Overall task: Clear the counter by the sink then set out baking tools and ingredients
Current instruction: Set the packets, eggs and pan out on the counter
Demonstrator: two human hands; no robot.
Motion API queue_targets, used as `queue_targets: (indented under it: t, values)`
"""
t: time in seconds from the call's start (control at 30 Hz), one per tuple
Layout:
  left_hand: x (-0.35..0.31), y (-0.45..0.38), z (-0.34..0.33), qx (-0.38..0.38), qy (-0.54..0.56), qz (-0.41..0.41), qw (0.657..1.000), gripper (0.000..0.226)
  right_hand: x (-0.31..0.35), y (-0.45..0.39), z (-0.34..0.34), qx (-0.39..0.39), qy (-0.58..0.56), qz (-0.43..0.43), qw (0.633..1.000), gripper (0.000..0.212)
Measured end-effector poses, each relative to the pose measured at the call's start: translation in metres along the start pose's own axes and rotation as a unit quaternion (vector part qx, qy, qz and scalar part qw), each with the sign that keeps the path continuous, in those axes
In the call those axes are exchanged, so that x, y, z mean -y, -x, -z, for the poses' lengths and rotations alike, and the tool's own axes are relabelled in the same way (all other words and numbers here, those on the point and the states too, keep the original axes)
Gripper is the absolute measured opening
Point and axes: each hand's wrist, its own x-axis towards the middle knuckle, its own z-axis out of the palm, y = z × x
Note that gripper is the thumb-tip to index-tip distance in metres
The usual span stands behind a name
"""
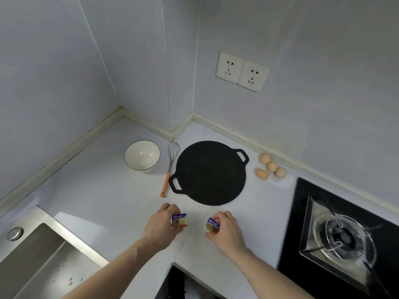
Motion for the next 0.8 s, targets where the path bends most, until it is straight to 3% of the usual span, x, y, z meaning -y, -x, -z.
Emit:
queue_targets:
  t: [0.27, 0.4, 0.8]
  values:
    - [-0.137, -0.071, 0.000, 0.020, -0.006, -0.100, 0.995, 0.048, -0.069, -0.017, 0.104, -0.083, -0.036, -0.082, 0.992, 0.031]
    - [-0.182, -0.099, -0.017, 0.039, -0.017, -0.135, 0.990, 0.042, -0.096, -0.027, 0.135, -0.104, -0.068, -0.124, 0.985, 0.029]
    - [-0.238, -0.158, -0.061, 0.052, -0.084, -0.115, 0.988, 0.032, -0.149, -0.070, 0.154, -0.103, -0.029, -0.140, 0.984, 0.036]
